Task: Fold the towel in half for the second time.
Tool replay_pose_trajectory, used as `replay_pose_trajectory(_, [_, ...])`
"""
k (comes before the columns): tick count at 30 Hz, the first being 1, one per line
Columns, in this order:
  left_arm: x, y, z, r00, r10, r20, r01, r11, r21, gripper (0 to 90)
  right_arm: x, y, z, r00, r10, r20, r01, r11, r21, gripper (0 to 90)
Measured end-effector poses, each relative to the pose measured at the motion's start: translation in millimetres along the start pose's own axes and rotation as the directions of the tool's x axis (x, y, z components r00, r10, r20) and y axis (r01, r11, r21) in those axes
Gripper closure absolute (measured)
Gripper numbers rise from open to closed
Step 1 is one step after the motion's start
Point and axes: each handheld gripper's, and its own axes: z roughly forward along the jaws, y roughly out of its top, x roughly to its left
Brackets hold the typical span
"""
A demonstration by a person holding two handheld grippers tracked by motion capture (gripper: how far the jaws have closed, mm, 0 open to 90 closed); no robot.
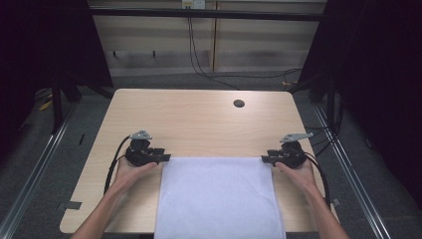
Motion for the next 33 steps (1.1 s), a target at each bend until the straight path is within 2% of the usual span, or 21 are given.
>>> replay_pose_trajectory(1, [4.7, -4.2, 2.1, 0.9995, 0.004, 0.03, -0.005, 0.9997, 0.024, 53.1, 0.5, -1.0, 4.0, 1.0, 0.0, -0.005, 0.0, 1.0, 0.009, 58.2])
replay_pose_trajectory(5, [8.1, -10.3, 4.0, 0.9991, -0.005, 0.043, 0.003, 0.9992, 0.039, 48.8, 3.2, -3.5, 8.7, 1.0, -0.003, -0.003, 0.003, 0.999, 0.034, 59.8])
replay_pose_trajectory(6, [8.5, -11.0, 5.0, 0.9983, -0.003, 0.059, 0.0, 0.999, 0.045, 48.7, 3.0, -3.8, 8.6, 1.0, -0.003, -0.002, 0.003, 0.999, 0.038, 60.6])
replay_pose_trajectory(8, [6.9, -11.1, 6.7, 0.9989, 0.011, 0.046, -0.014, 0.9985, 0.053, 48.7, 2.7, -4.1, 8.2, 1.0, -0.002, -0.006, 0.002, 0.999, 0.044, 63.0])
replay_pose_trajectory(10, [2.6, -11.3, 8.6, 0.9971, 0.027, 0.071, -0.032, 0.9976, 0.062, 51.4, 2.0, -4.7, 8.9, 1.0, 0.006, 0.005, -0.006, 0.998, 0.056, 65.4])
replay_pose_trajectory(12, [0.7, -11.4, 8.9, 0.9959, 0.043, 0.079, -0.048, 0.9963, 0.071, 60.9, 1.8, -5.6, 9.9, 0.9999, 0.013, 0.003, -0.013, 0.998, 0.067, 68.2])
replay_pose_trajectory(13, [-2.1, -11.5, 8.9, 0.9926, 0.071, 0.099, -0.079, 0.9938, 0.078, 72.0, 2.1, -5.4, 10.2, 0.9998, 0.02, -0.008, -0.019, 0.997, 0.07, 76.0])
replay_pose_trajectory(14, [-2.1, -11.5, 8.9, 0.9926, 0.071, 0.099, -0.079, 0.9938, 0.078, 81.1, 2.6, -5.2, 10.7, 0.9996, 0.014, -0.023, -0.013, 0.998, 0.063, 80.5])
replay_pose_trajectory(15, [-3.8, -10.6, 7.5, 0.9925, 0.076, 0.096, -0.082, 0.9948, 0.06, 85.3, 3.5, -4.6, 10.0, 0.9998, 0.008, -0.019, -0.007, 0.998, 0.056, 84.1])
replay_pose_trajectory(16, [-3.8, -10.6, 7.5, 0.9925, 0.076, 0.096, -0.082, 0.9948, 0.06, 86.1, 3.5, -4.6, 10.0, 0.9998, 0.008, -0.019, -0.007, 0.998, 0.056, 84.1])
replay_pose_trajectory(18, [-2.2, -8.6, 5.2, 0.9938, 0.066, 0.089, -0.07, 0.9964, 0.047, 86.5, 2.1, -0.4, 6.3, 0.9995, 0.022, -0.023, -0.022, 1.0, 0.02, 86.4])
replay_pose_trajectory(19, [0.1, -6.4, 0.9, 0.9953, 0.05, 0.082, -0.052, 0.9984, 0.023, 86.5, 2.1, -0.4, 6.3, 0.9995, 0.022, -0.023, -0.022, 1.0, 0.02, 86.4])
replay_pose_trajectory(20, [1.9, -3.7, -3.2, 0.996, 0.048, 0.075, -0.049, 0.9988, 0.006, 86.9, 0.0, 1.8, 2.3, 0.9987, 0.041, -0.032, -0.041, 0.999, -0.007, 86.8])
replay_pose_trajectory(21, [4.6, 4.1, -12.7, 0.9969, 0.036, 0.071, -0.033, 0.9986, -0.041, 87.2, -4.6, 6.8, -4.7, 0.9971, 0.063, -0.042, -0.065, 0.997, -0.049, 87.1])
replay_pose_trajectory(22, [4.6, 4.1, -12.7, 0.9969, 0.036, 0.071, -0.033, 0.9986, -0.041, 87.3, -4.6, 6.8, -4.7, 0.9971, 0.063, -0.042, -0.065, 0.997, -0.049, 87.1])
replay_pose_trajectory(23, [5.0, 9.2, -16.6, 0.9967, 0.039, 0.071, -0.035, 0.9975, -0.062, 87.3, -5.8, 9.1, -6.5, 0.9969, 0.068, -0.041, -0.07, 0.996, -0.059, 87.2])
replay_pose_trajectory(24, [4.5, 14.2, -19.6, 0.9968, 0.045, 0.067, -0.039, 0.996, -0.08, 87.4, -8.4, 16.7, -8.9, 0.9969, 0.069, -0.037, -0.073, 0.993, -0.092, 87.2])
replay_pose_trajectory(25, [4.0, 23.0, -22.2, 0.9971, 0.06, 0.047, -0.055, 0.9937, -0.098, 87.4, -8.9, 21.2, -9.3, 0.9973, 0.065, -0.034, -0.069, 0.993, -0.099, 87.2])
replay_pose_trajectory(28, [5.2, 31.1, -23.3, 0.9966, 0.079, 0.024, -0.076, 0.9935, -0.084, 87.3, -9.7, 31.3, -10.8, 0.9985, 0.048, -0.028, -0.051, 0.993, -0.107, 87.3])
replay_pose_trajectory(29, [7.9, 37.3, -25.7, 0.9975, 0.069, 0.012, -0.067, 0.9928, -0.099, 87.3, -11.4, 41.0, -13.0, 0.9991, 0.033, -0.026, -0.035, 0.992, -0.118, 87.3])
replay_pose_trajectory(33, [13.8, 49.1, -31.1, 0.9976, 0.068, -0.009, -0.069, 0.9898, -0.125, 87.4, -16.7, 54.4, -16.4, 0.9993, 0.028, -0.026, -0.031, 0.989, -0.143, 87.3])
